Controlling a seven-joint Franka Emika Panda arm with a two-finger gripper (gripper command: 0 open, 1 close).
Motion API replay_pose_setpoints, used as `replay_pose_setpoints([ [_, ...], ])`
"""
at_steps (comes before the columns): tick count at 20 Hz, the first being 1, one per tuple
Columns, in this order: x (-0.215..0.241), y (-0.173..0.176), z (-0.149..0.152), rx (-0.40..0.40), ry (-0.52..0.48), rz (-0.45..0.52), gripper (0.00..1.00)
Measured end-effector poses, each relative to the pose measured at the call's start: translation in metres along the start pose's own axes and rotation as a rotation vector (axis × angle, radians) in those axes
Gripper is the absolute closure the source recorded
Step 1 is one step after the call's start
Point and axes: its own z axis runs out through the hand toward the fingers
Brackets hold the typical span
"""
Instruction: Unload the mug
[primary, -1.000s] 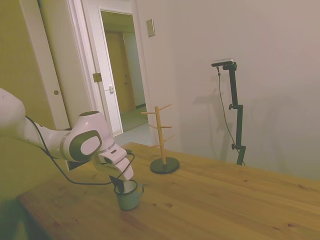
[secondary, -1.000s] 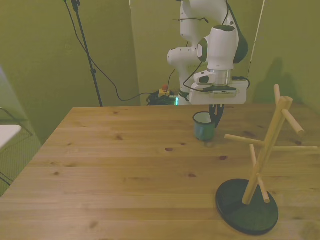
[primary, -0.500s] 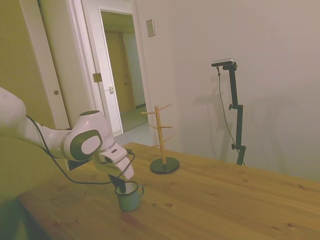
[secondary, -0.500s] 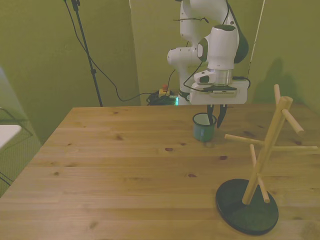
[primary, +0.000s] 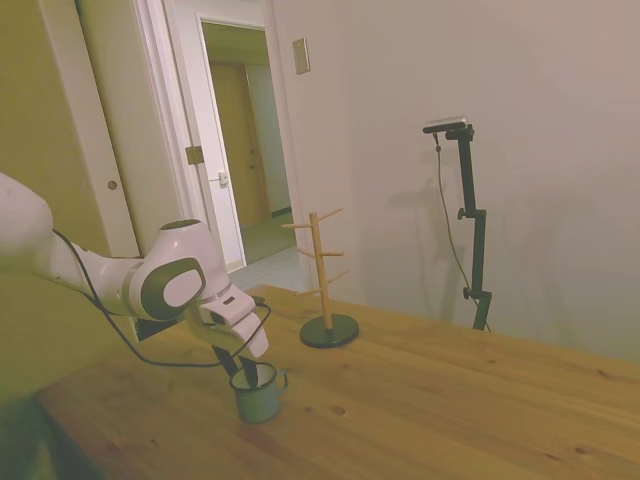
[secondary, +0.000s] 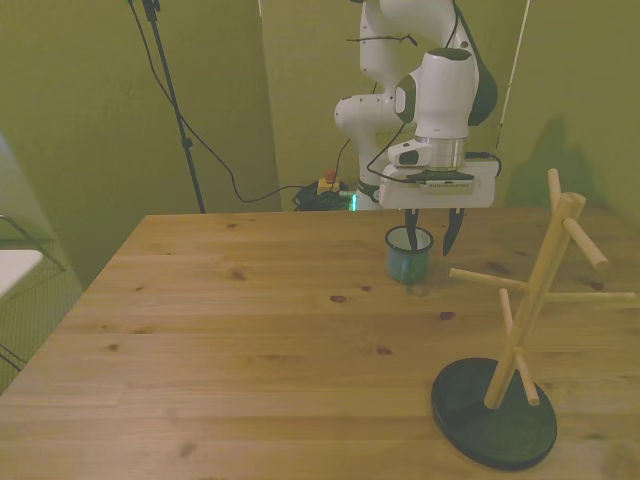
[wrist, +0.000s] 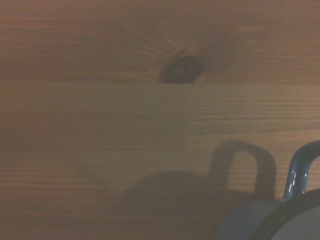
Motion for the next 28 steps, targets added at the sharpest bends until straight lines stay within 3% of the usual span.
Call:
replay_pose_setpoints([
  [15,-0.004,0.000,-0.004,-0.006,-0.003,-0.007,0.00],
  [20,-0.012,0.005,-0.023,0.017,0.022,-0.014,0.00],
  [28,-0.035,0.020,-0.079,0.084,0.094,-0.029,0.00],
])
